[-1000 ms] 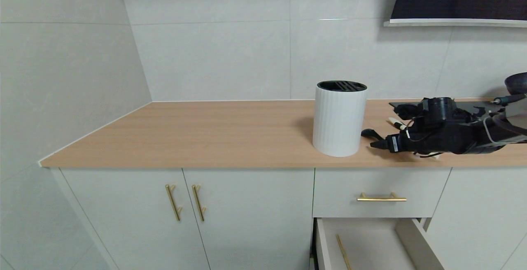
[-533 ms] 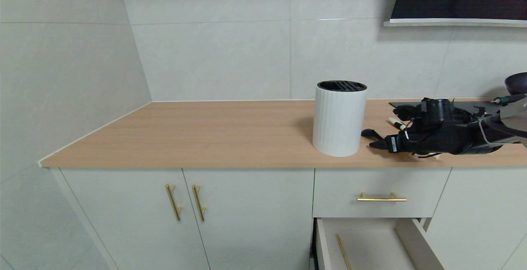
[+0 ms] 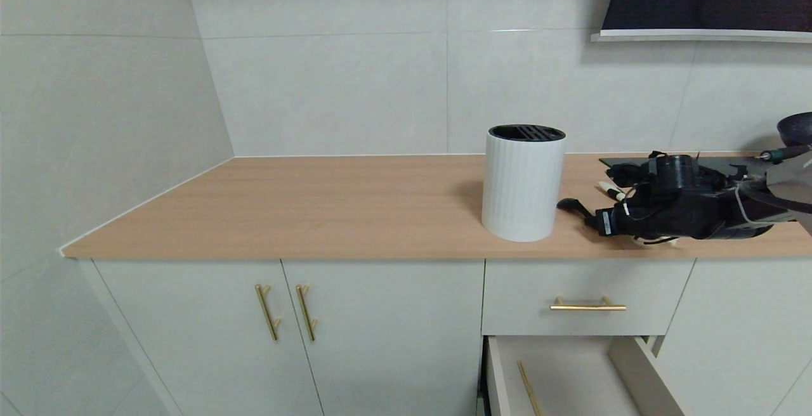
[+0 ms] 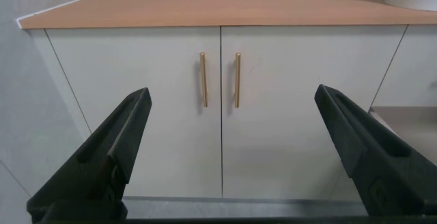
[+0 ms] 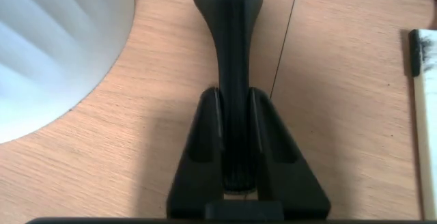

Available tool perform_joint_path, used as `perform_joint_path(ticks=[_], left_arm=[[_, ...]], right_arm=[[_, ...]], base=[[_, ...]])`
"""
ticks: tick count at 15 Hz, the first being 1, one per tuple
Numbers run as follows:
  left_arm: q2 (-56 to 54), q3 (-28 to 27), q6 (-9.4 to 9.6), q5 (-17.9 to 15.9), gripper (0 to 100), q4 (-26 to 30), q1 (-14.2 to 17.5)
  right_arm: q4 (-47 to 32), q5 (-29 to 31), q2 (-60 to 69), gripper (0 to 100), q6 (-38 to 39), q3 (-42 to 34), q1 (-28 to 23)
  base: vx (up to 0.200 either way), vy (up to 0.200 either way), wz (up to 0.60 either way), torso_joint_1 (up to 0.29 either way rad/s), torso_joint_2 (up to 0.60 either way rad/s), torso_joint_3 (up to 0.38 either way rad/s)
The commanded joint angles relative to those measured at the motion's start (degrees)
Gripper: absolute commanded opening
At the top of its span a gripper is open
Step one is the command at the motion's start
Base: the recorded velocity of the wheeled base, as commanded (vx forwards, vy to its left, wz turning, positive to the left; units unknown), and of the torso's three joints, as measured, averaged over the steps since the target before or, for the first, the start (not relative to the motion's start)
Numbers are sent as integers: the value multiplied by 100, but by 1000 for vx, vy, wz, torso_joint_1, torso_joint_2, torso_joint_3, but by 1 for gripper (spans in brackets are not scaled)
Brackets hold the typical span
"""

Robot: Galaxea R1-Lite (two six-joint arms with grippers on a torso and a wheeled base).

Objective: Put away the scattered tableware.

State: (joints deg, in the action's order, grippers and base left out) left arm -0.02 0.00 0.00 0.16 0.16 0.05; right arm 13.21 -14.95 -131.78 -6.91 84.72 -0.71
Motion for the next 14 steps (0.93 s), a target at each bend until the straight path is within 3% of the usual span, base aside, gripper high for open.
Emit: perform_joint_path(ticks=[1, 5, 8, 11, 14], left_arm=[[2, 0, 0, 2, 100, 2, 4], [2, 0, 0, 2, 100, 2, 4], [2, 0, 0, 2, 100, 2, 4], [2, 0, 0, 2, 100, 2, 4], [2, 0, 0, 2, 100, 2, 4]], right_arm=[[-21, 0, -50, 0, -3, 0, 0], [-47, 97, 179, 0, 155, -44, 0], [-451, 783, 1172, 0, 779, -501, 203], [-539, 862, 2447, 0, 1465, -1679, 475], [-548, 1055, 3422, 0, 1465, -2971, 493]], base=[[0, 0, 0, 0, 0, 0], [0, 0, 0, 0, 0, 0], [0, 0, 0, 0, 0, 0], [0, 0, 0, 0, 0, 0], [0, 0, 0, 0, 0, 0]])
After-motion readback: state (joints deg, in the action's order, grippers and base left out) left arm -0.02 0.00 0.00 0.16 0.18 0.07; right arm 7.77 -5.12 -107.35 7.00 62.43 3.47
